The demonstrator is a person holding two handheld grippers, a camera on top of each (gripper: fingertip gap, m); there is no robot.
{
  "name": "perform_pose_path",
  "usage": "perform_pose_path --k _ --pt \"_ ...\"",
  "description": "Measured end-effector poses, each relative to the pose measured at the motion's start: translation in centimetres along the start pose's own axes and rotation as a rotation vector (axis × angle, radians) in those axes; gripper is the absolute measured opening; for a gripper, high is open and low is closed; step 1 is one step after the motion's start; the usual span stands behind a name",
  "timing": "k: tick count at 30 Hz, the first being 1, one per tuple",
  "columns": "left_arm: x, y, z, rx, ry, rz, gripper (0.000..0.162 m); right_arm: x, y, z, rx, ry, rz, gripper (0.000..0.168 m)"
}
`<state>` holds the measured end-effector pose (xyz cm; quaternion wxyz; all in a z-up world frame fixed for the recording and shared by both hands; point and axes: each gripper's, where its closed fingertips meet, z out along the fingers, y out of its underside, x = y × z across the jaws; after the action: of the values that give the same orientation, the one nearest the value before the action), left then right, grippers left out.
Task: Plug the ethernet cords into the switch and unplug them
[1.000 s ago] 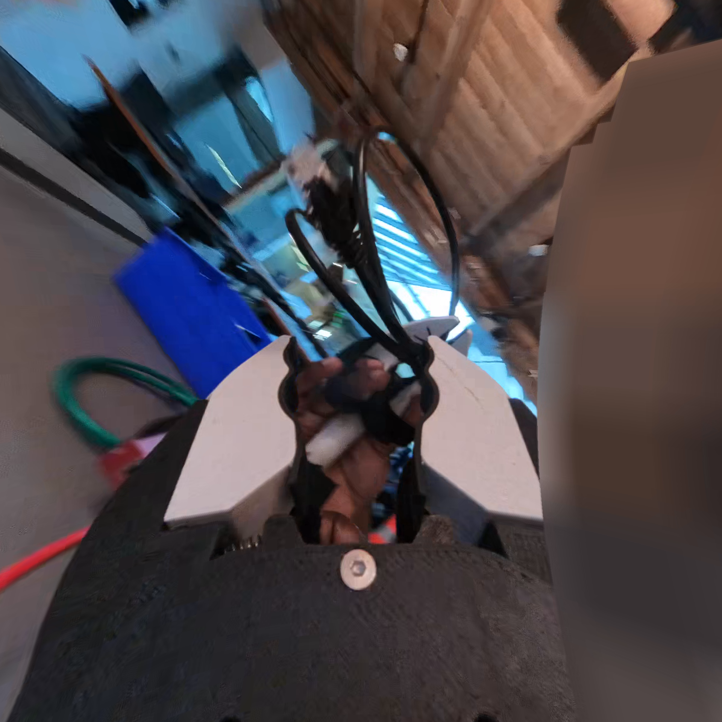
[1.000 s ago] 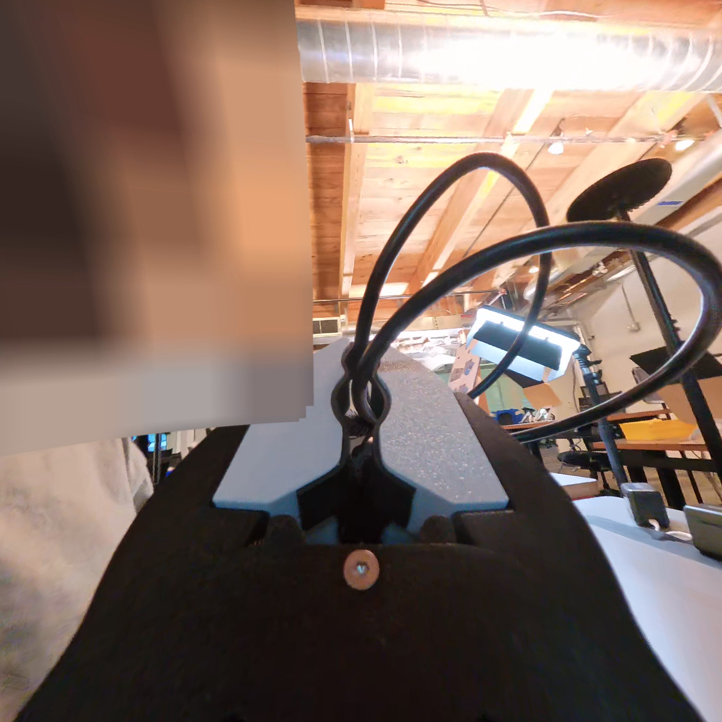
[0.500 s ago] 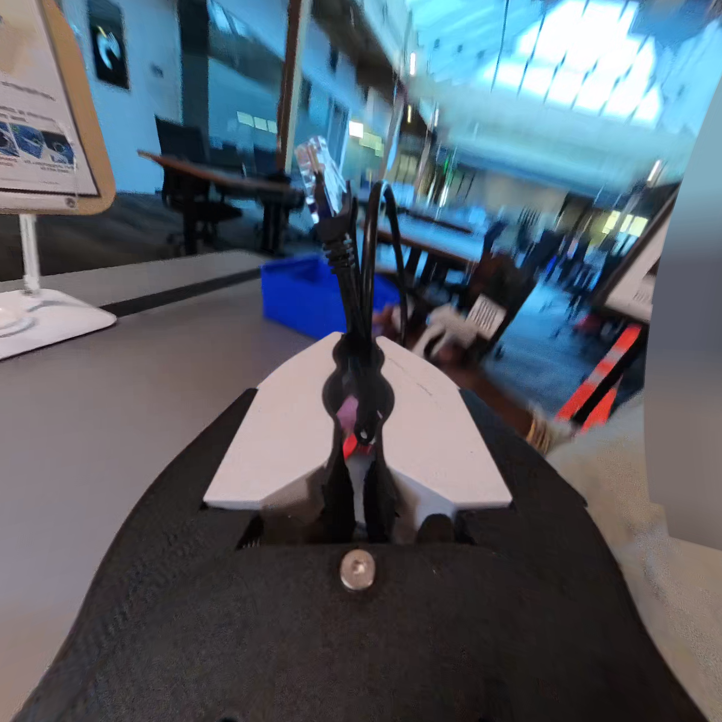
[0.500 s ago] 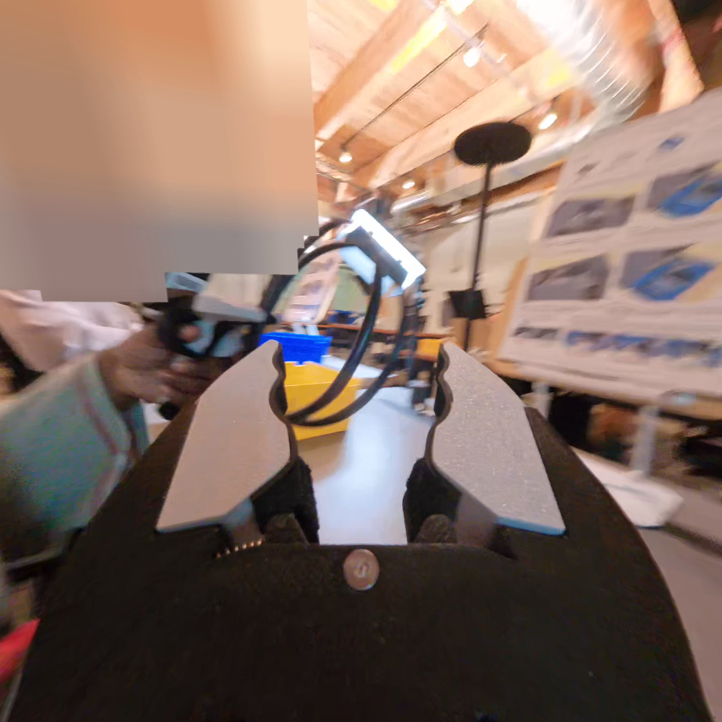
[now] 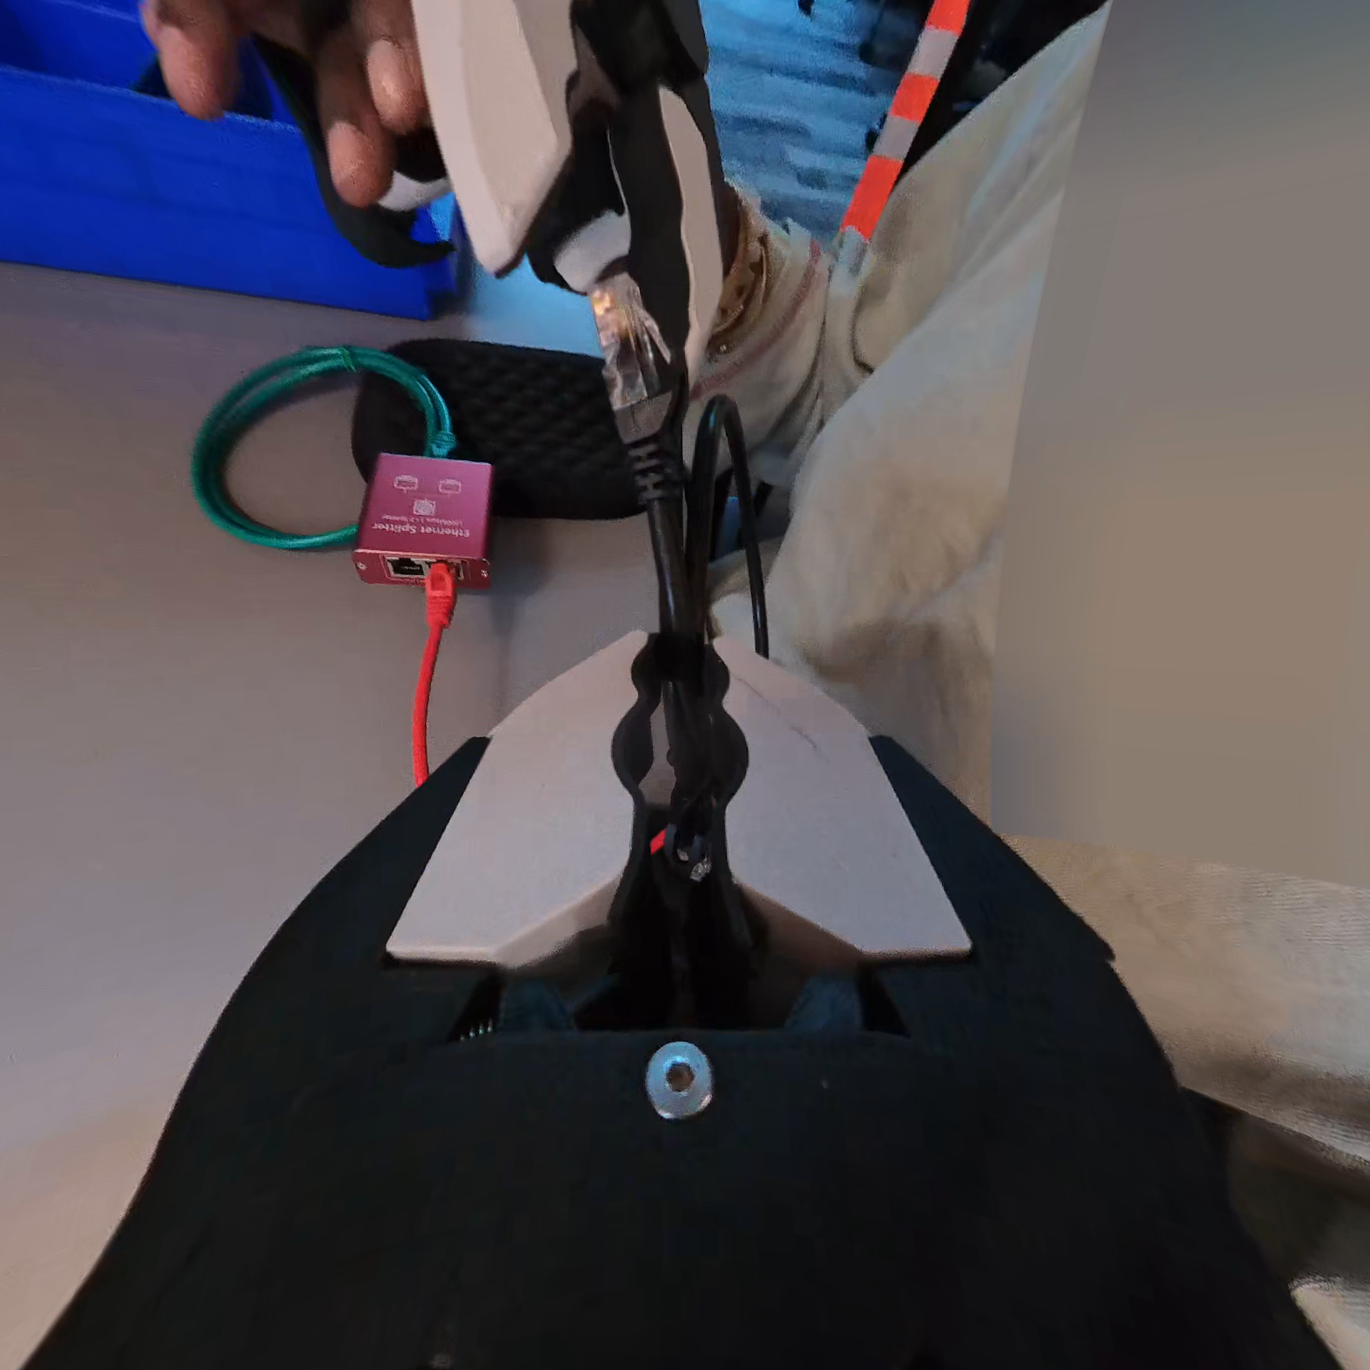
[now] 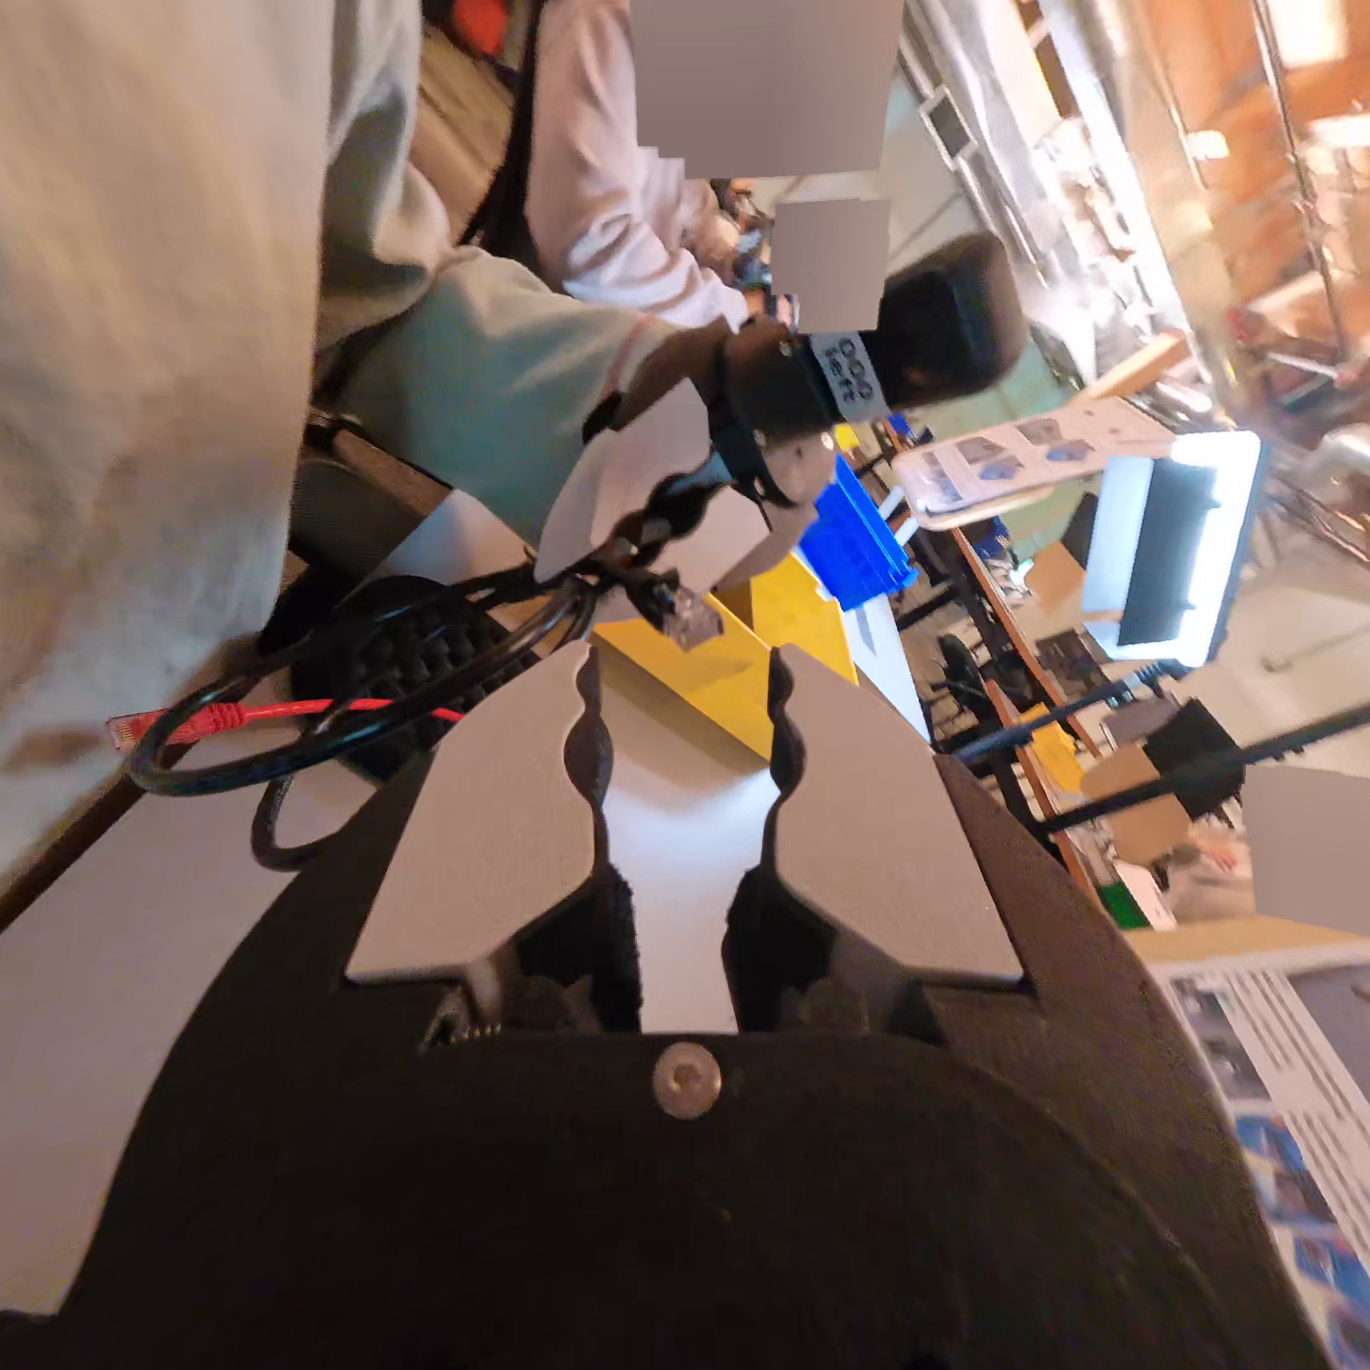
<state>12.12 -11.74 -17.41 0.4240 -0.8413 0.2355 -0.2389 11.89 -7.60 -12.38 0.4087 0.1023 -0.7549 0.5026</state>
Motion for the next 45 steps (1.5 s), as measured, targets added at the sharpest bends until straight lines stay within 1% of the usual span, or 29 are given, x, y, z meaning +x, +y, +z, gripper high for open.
perform_pose_path --k 3,4,5,7,9,10,11,13,14,15,16,18,20,22,24,27,32,33,35,42,45 --pt "0.0 0.5 0.3 -0.046 0.021 0.006 0.01 -0.6 -0.6 0.8 0.042 -0.067 -0.046 0.041" --pt "0.0 0.5 0.4 -0.053 0.033 0.008 0.01 -0.6 -0.5 1.0 0.036 -0.076 -0.06 0.034" --pt "0.1 0.5 0.4 -0.055 0.043 0.008 0.01 -0.6 -0.3 1.1 0.019 -0.082 -0.074 0.021" --pt "-0.2 0.5 0.1 -0.042 0.039 0.014 0.011 -0.6 -0.1 1.2 0.011 -0.083 -0.072 0.018" --pt "-0.9 -0.3 -0.5 0.028 0.001 0.023 0.012 -0.4 -0.1 0.9 0.023 -0.062 -0.035 0.016" --pt "-1.9 -1.0 -1.0 0.097 -0.075 0.035 0.017 -0.2 -0.1 0.6 0.034 -0.048 -0.007 0.014" --pt "-3.2 -2.1 -1.8 0.19 -0.181 0.062 0.024 0.0 0.1 0.4 0.044 -0.024 0.027 0.013" --pt "-4.9 -4.9 -4.2 0.434 -0.393 0.153 0.039 0.6 0.5 -0.1 0.068 0.041 0.088 0.012" --pt "-4.9 -5.9 -5.3 0.533 -0.466 0.209 0.044 0.7 0.7 -0.3 0.085 0.063 0.119 0.012" --pt "-4.6 -6.3 -5.8 0.575 -0.512 0.268 0.049 0.7 0.9 -0.4 0.1 0.074 0.153 0.012" --pt "-4.5 -6.4 -5.8 0.571 -0.556 0.315 0.052 0.6 1.0 -0.4 0.115 0.083 0.18 0.012" --pt "-3.9 -6.2 -4.6 0.498 -0.597 0.442 0.055 0.5 1.1 -0.5 0.154 0.093 0.229 0.012" --pt "-3.3 -5.9 -2.6 0.42 -0.583 0.516 0.054 0.2 1.0 -0.4 0.197 0.091 0.263 0.012" --pt "-3.3 -5.8 -1.1 0.385 -0.556 0.515 0.044 0.2 0.9 -0.2 0.22 0.094 0.282 0.013" --pt "-3.4 -5.6 -0.3 0.377 -0.536 0.52 0.031 0.1 0.7 -0.1 0.25 0.092 0.293 0.012" --pt "-3.1 -5.3 0.1 0.375 -0.488 0.534 0.021 -0.1 0.2 -0.3 0.303 0.072 0.312 0.012" --pt "-1.8 -5.1 1.1 0.417 -0.373 0.538 0.017 -0.4 -0.5 -0.7 0.396 0.038 0.324 0.012" --pt "-1.8 -5.1 1.2 0.432 -0.368 0.544 0.017 -0.4 -0.6 -0.8 0.414 0.035 0.328 0.012" --pt "-2.2 -5.3 1.0 0.455 -0.384 0.532 0.01 -0.4 -0.6 -0.8 0.434 0.039 0.337 0.012" --pt "-2.3 -5.3 1.1 0.476 -0.39 0.513 0.009 -0.4 -0.3 -1.0 0.459 0.054 0.355 0.012" --pt "-2.7 -4.8 1.0 0.424 -0.407 0.448 0.009 -0.4 0.2 -0.8 0.43 0.07 0.37 0.012"
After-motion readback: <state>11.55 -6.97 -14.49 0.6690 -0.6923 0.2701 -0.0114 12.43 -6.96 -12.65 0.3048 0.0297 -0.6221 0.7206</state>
